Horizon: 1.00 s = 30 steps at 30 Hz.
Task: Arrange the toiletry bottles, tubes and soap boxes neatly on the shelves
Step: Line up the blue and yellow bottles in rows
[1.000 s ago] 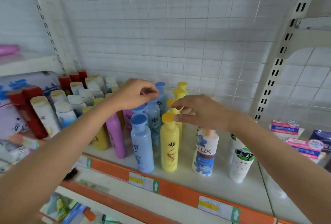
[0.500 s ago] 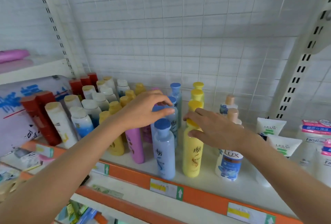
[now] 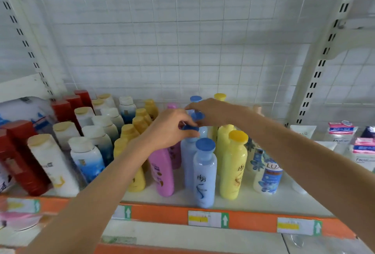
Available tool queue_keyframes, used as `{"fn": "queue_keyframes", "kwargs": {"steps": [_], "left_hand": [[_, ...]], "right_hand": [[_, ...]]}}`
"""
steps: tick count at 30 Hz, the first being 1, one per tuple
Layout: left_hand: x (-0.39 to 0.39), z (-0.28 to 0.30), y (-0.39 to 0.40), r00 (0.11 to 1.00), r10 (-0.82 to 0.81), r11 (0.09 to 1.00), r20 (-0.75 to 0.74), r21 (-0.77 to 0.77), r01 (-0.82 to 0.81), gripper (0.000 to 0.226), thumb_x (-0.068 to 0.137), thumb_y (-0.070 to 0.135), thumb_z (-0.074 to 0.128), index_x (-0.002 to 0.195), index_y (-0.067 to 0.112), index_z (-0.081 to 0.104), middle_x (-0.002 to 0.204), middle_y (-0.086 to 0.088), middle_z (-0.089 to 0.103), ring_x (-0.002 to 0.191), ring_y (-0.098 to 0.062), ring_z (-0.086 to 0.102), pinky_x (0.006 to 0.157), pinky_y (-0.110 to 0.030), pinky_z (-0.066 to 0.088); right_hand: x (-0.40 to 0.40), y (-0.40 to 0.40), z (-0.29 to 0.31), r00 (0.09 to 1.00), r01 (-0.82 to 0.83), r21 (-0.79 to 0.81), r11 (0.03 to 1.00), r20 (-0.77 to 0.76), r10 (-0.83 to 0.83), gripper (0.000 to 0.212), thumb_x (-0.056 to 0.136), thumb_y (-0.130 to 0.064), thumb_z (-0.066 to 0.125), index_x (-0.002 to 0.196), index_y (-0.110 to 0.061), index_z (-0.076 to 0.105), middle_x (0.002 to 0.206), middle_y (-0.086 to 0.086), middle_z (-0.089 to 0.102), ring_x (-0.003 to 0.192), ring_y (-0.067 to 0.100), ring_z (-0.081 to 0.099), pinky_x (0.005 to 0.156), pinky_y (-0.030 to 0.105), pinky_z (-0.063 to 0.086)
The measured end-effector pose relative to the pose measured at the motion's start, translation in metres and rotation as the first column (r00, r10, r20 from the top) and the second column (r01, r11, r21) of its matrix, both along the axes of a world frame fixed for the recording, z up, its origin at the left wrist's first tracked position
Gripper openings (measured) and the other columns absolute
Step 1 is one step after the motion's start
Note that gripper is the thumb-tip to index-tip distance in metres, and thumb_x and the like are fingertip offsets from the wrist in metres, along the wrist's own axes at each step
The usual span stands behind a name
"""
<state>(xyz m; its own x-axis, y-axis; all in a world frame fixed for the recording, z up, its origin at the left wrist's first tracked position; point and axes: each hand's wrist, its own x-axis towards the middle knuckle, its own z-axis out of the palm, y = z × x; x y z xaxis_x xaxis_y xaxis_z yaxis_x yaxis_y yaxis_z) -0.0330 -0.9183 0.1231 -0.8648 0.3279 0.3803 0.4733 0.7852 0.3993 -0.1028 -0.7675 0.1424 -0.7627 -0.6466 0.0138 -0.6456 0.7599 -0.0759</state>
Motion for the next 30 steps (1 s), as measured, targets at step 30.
{"fn": "queue_keyframes", "kwargs": {"steps": [30], "left_hand": [[-0.017, -0.002, 0.003, 0.994, 0.041, 0.998, 0.106, 0.052, -0.046, 0.031, 0.074, 0.02, 0.076, 0.102, 0.013, 0.065, 0.101, -0.001, 0.066, 0.085, -0.009, 0.057, 0.071, -0.012, 0.044]], "right_hand": [[0.009, 0.053, 0.041, 0.992, 0.035, -0.234, 0.972, -0.108, -0.062, 0.032, 0.092, -0.032, 0.051, 0.119, -0.018, 0.059, 0.113, 0.001, 0.064, 0.098, 0.013, 0.055, 0.084, 0.019, 0.038]]}}
